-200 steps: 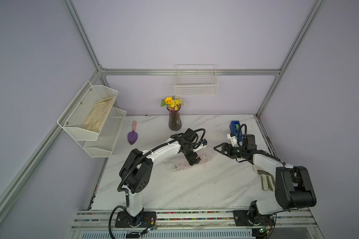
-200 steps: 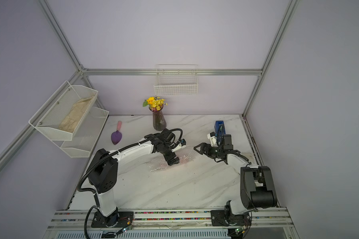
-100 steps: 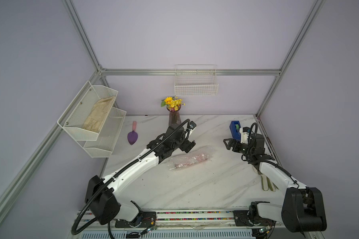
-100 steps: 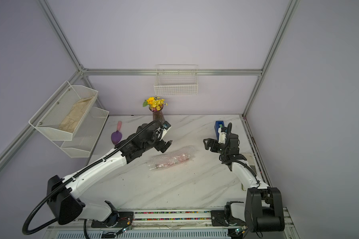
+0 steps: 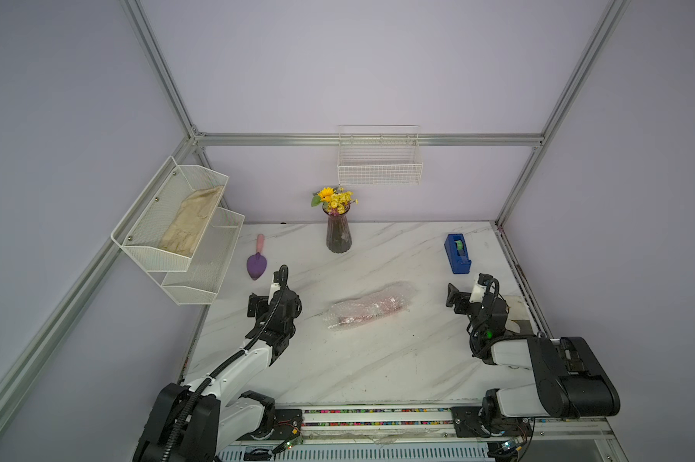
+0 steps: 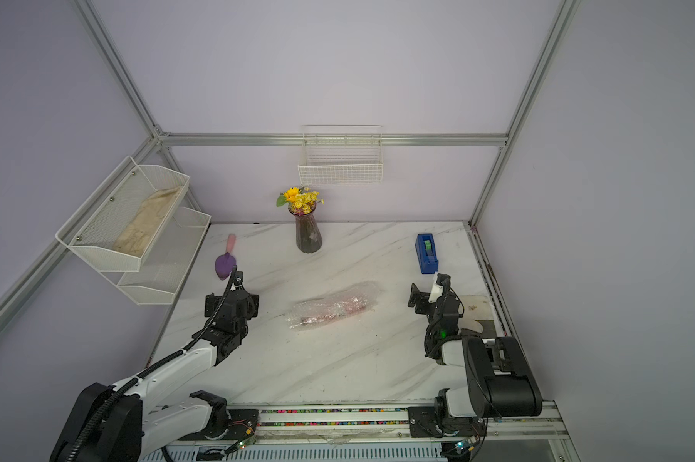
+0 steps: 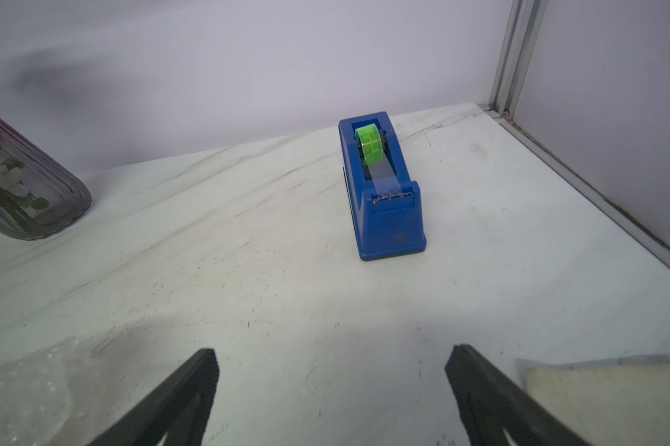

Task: Wrap wine bottles in bubble wrap
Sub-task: Reset both arms

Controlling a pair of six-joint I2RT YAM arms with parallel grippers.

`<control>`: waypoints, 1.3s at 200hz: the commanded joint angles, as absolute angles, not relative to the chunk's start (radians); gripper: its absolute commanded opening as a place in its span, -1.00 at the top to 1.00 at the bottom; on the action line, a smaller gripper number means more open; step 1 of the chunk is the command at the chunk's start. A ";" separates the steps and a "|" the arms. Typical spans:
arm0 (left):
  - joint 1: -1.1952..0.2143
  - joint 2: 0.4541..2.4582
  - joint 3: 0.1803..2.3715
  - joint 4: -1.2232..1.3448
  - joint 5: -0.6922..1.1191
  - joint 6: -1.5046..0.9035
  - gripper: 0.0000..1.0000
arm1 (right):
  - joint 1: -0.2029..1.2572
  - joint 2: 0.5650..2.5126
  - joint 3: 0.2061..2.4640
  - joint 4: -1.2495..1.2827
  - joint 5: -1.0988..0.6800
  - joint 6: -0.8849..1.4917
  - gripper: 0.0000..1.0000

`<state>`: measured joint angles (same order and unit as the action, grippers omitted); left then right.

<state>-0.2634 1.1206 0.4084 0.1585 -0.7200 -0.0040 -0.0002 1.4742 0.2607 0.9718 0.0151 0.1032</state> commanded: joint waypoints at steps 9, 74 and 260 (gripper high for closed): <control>-0.188 1.140 0.285 0.545 -0.619 -0.037 -1.00 | -0.005 1.595 0.343 1.172 0.011 0.061 -0.94; -0.062 1.378 0.361 0.811 -0.347 0.034 -1.00 | -0.005 1.779 0.394 1.257 0.000 0.050 -0.94; -0.017 1.574 0.387 0.933 -0.261 -0.021 -1.00 | 0.015 1.775 0.462 1.123 0.114 0.060 -0.94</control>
